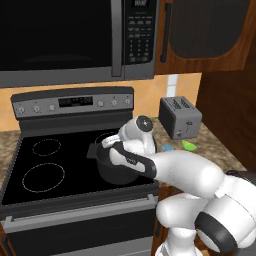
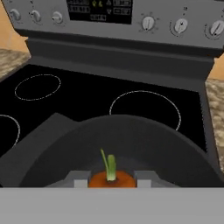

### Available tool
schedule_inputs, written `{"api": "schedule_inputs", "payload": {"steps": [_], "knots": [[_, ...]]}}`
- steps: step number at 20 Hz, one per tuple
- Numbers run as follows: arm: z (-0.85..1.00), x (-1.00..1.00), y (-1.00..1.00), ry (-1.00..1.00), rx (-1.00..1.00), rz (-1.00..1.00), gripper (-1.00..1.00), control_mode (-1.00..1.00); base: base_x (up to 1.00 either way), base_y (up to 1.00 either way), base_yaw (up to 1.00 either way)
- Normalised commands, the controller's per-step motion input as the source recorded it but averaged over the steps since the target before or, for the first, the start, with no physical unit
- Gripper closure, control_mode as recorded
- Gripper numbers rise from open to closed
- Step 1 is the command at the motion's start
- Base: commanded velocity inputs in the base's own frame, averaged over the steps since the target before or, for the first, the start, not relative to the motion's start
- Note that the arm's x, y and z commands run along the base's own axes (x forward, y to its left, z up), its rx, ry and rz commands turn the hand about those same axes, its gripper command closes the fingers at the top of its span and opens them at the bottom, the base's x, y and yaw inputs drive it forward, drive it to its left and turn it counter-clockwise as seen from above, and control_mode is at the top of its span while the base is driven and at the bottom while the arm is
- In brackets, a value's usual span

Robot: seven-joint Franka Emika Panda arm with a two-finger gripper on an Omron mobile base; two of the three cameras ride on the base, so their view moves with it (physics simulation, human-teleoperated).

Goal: Put the lemon wedge and carrot in the pot. Retrieve the spatula and lightly stir the vegetables in the pot.

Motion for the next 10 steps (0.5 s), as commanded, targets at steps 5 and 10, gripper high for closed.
{"api": "schedule_inputs", "payload": {"steps": [5, 10], "knots": [[-0.39, 0.21, 0.15, 0.00, -0.06, 0.04, -1.00, -1.00, 0.00, 0.00, 0.00], [0.07, 0.11, 0.00, -0.01, 0.00, 0.01, -1.00, -1.00, 0.00, 0.00, 0.00]]}}
